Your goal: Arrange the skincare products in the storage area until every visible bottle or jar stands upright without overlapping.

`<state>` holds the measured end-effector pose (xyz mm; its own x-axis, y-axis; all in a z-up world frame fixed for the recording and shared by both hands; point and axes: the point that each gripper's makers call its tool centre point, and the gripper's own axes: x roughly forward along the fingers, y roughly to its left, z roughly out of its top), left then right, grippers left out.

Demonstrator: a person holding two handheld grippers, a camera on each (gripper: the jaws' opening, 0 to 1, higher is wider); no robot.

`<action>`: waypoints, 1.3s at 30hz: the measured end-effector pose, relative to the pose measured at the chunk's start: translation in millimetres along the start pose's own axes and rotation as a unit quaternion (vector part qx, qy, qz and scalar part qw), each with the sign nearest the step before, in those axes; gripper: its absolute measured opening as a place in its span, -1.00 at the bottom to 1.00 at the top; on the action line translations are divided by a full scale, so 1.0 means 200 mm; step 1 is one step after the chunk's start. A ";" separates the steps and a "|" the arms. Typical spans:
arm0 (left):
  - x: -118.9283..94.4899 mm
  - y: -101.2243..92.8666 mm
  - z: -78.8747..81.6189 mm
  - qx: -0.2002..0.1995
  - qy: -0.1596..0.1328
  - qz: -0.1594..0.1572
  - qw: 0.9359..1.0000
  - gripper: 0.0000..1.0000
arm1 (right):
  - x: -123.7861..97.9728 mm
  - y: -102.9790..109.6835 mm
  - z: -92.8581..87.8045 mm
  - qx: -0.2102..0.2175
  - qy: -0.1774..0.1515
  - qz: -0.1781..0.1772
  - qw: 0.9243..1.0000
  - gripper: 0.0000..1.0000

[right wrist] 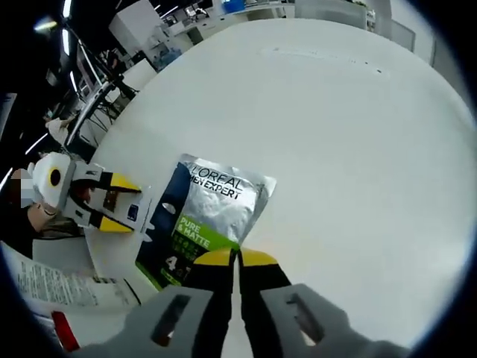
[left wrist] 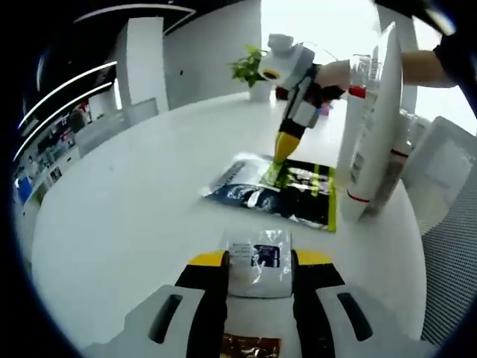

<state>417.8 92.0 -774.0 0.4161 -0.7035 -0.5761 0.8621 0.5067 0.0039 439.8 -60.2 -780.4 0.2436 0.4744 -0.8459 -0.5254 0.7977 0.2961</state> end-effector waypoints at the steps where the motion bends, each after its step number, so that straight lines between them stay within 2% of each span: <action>1: 0.00 0.02 0.00 -0.001 -0.003 0.002 1.000 -0.40 | 0.00 0.01 0.00 0.002 -0.003 0.001 1.000 -0.97; 7: -0.02 0.12 -0.04 -0.008 0.007 0.032 0.999 -0.39 | 0.01 0.06 0.00 0.020 -0.011 0.015 1.000 -0.98; 11: -0.06 0.22 -0.08 -0.024 0.014 0.057 0.998 -0.38 | 0.02 0.10 0.00 0.017 -0.014 0.017 1.000 -0.98; 14: -0.09 0.30 -0.10 -0.037 0.016 0.074 0.996 -0.38 | 0.03 0.08 0.02 0.028 -0.019 0.026 0.999 -0.98; 17: -0.12 0.32 -0.10 -0.042 0.020 0.093 0.995 -0.36 | 0.03 0.10 0.04 0.044 -0.032 0.035 0.998 -0.98; 20: -0.13 0.30 -0.03 -0.057 0.000 0.090 0.994 -0.31 | 0.05 0.07 0.06 0.051 -0.033 0.041 0.997 -0.98; 21: -0.13 0.28 0.00 -0.063 -0.008 0.086 0.994 -0.31 | 0.05 0.07 0.07 0.055 -0.035 0.044 0.997 -0.98; 24: -0.09 0.16 0.09 -0.113 -0.032 0.043 0.992 -0.26 | 0.06 0.08 0.08 0.078 -0.047 0.054 0.994 -0.99; 26: -0.03 0.05 0.10 -0.123 -0.026 -0.001 0.992 -0.19 | 0.07 0.08 0.09 0.091 -0.052 0.060 0.993 -0.99; 28: 0.01 -0.01 0.10 -0.122 -0.019 -0.016 0.992 -0.14 | 0.06 0.09 0.10 0.100 -0.058 0.065 0.991 -0.99; 30: 0.04 -0.05 0.09 -0.127 -0.010 -0.025 0.992 -0.17 | 0.06 0.09 0.10 0.100 -0.059 0.065 0.991 -0.99; 31: 0.05 -0.07 0.08 -0.137 -0.006 -0.033 0.990 -0.19 | 0.06 0.09 0.09 0.098 -0.058 0.063 0.991 -0.99; 32: 0.06 -0.10 0.07 -0.170 0.003 -0.046 0.984 -0.21 | 0.05 0.09 0.09 0.096 -0.058 0.062 0.992 -0.99; 33: 0.06 -0.11 0.08 -0.191 -0.001 -0.049 0.980 -0.21 | 0.05 0.09 0.09 0.097 -0.059 0.062 0.992 -0.99; 34: 0.06 -0.14 0.10 -0.227 -0.001 -0.057 0.972 -0.20 | 0.05 0.10 0.09 0.099 -0.061 0.064 0.991 -0.99; 35: 0.06 -0.14 0.11 -0.230 -0.011 -0.061 0.971 -0.22 | 0.05 0.10 0.09 0.101 -0.063 0.066 0.991 -0.99; 36: 0.08 -0.13 0.10 -0.246 -0.005 -0.064 0.967 -0.24 | 0.05 0.10 0.09 0.103 -0.064 0.067 0.990 -0.99; 39: 0.09 -0.12 0.11 -0.244 -0.007 -0.061 0.968 -0.31 | 0.05 0.11 0.08 0.107 -0.065 0.073 0.989 -0.99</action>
<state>411.5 55.9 -767.3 0.3261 -0.7786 -0.5361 0.6676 0.5912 -0.4525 444.0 -31.7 -776.0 0.2885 0.6229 -0.7272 -0.3815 0.7713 0.5094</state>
